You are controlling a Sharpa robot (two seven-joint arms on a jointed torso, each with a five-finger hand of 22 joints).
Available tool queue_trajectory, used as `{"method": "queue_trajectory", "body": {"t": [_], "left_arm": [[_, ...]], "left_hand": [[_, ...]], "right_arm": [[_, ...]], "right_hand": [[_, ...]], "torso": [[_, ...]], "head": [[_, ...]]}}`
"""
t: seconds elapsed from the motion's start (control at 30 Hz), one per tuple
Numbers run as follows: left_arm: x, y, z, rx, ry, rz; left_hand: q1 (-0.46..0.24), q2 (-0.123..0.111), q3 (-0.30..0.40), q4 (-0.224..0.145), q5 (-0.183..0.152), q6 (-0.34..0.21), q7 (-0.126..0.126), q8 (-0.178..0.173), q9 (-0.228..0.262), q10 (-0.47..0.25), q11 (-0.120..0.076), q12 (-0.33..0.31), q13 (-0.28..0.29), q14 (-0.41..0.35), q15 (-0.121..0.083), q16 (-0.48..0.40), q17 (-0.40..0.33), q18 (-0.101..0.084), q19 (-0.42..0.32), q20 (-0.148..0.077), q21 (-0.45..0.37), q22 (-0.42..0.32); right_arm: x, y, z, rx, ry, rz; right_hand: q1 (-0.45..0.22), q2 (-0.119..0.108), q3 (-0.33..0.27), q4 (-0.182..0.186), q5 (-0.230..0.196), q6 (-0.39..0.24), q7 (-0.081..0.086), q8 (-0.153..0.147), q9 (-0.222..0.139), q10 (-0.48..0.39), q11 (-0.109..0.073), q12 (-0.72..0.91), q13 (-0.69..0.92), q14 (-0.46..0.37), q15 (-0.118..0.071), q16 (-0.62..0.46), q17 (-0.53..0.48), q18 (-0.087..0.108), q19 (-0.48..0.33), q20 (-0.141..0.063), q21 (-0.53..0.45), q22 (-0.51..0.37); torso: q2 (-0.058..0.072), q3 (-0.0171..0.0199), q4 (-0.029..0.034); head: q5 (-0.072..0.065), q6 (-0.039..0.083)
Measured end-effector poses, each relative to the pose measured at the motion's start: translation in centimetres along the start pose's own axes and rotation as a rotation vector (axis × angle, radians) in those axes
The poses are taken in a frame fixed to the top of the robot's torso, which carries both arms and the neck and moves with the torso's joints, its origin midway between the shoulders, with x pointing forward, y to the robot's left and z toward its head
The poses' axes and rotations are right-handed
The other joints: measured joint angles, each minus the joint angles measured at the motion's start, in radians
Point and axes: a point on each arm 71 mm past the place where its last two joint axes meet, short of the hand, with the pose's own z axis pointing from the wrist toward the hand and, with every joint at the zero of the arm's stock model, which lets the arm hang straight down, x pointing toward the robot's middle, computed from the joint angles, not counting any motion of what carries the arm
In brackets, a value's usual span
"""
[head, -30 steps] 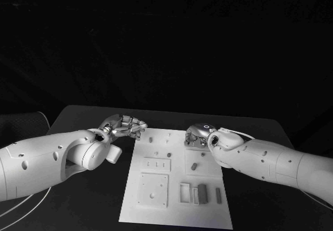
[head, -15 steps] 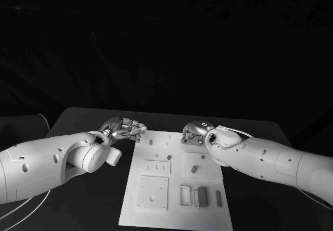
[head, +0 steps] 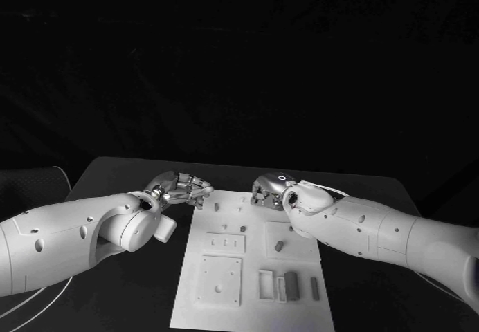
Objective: Assemble the parts on the task board
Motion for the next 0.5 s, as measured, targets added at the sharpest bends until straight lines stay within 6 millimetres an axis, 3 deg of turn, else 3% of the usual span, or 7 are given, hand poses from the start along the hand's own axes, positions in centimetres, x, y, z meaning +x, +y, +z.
{"method": "queue_trajectory", "body": {"t": [0.23,0.5], "left_arm": [[0.2,0.0,0.1,-0.007,0.001,0.004],[0.4,0.0,0.3,-0.014,-0.002,0.007]], "left_hand": [[0.000,0.000,0.000,0.000,0.000,0.000,0.000,0.000,0.001,0.000,0.000,0.000,0.002,0.000,0.000,0.000,0.000,0.000,0.002,-0.002,0.000,0.001],[0.000,0.000,0.003,0.003,0.000,0.000,0.000,0.000,0.002,0.000,0.000,0.000,0.003,0.000,0.000,0.000,0.000,0.000,0.004,-0.001,0.000,0.002]], "right_arm": [[-0.2,0.6,0.5,-0.005,-0.023,-0.011],[-0.3,1.3,0.9,-0.011,-0.044,-0.019]], "right_hand": [[-0.003,-0.008,0.005,-0.001,0.000,0.000,0.000,0.000,0.001,0.001,-0.002,0.000,-0.002,0.001,-0.001,0.000,-0.003,0.000,0.003,-0.003,0.000,0.000],[-0.007,-0.012,0.011,0.000,0.000,0.000,0.000,0.000,0.002,0.001,-0.001,0.000,-0.002,0.002,-0.002,0.000,-0.004,0.000,0.003,-0.003,0.000,0.000]], "torso": [[0.000,-0.0007,0.0005],[0.001,-0.0013,0.0012]], "head": [[0.000,0.003],[0.010,0.009]]}}
